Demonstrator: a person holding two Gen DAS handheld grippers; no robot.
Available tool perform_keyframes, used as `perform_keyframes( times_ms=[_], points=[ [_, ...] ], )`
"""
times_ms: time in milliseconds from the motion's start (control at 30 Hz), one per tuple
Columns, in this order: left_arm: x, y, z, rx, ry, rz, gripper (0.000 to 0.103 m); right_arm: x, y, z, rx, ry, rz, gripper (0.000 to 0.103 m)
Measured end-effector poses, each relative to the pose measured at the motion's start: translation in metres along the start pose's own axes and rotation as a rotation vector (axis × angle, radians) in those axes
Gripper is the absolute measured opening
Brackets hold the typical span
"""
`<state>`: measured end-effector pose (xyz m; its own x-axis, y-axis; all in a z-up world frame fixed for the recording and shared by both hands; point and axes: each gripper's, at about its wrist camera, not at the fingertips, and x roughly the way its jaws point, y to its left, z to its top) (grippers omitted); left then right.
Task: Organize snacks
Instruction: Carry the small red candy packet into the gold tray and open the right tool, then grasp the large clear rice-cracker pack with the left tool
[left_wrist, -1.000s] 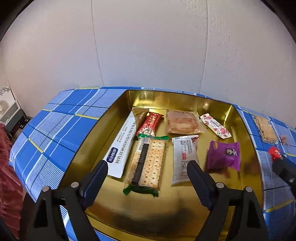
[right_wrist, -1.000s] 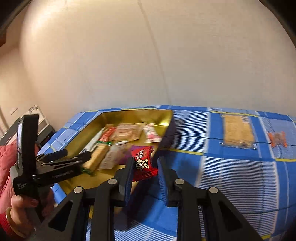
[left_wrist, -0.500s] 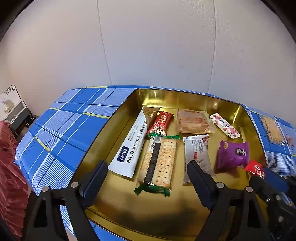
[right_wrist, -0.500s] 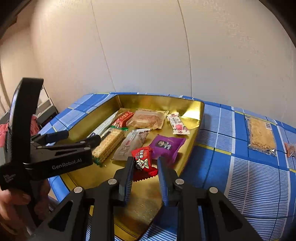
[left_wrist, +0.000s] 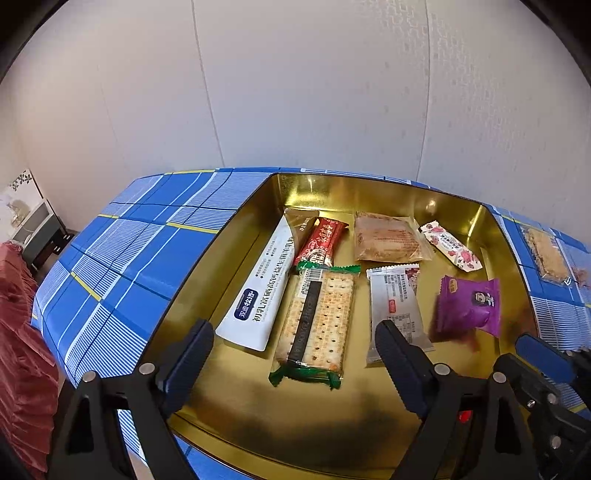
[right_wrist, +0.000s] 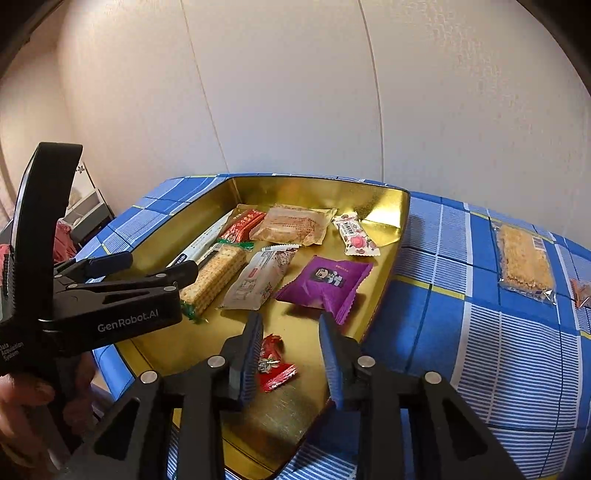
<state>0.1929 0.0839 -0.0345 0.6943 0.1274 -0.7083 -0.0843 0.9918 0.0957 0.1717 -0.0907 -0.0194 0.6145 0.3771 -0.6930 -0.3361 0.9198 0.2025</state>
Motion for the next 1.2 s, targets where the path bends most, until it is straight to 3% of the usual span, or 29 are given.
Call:
perform_keyframes(
  times_ms=[467,733,1200],
  points=[
    [-0.001,-0.006,0.000,0.005,-0.001,0.000,0.091,-0.018,-0.019,0.002,0.056,-0.053,0.001,0.032],
    [0.000,-0.009,0.001,0.009,-0.003,-0.007,0.092,-0.033,-0.051,0.002,0.151,-0.078,-0.030,0.032],
    [-0.020,-0.034,0.001,0.018,-0.047,-0.079,0.094,-0.045,-0.119,-0.023,0.307,0.038,-0.162,0.032]
  ],
)
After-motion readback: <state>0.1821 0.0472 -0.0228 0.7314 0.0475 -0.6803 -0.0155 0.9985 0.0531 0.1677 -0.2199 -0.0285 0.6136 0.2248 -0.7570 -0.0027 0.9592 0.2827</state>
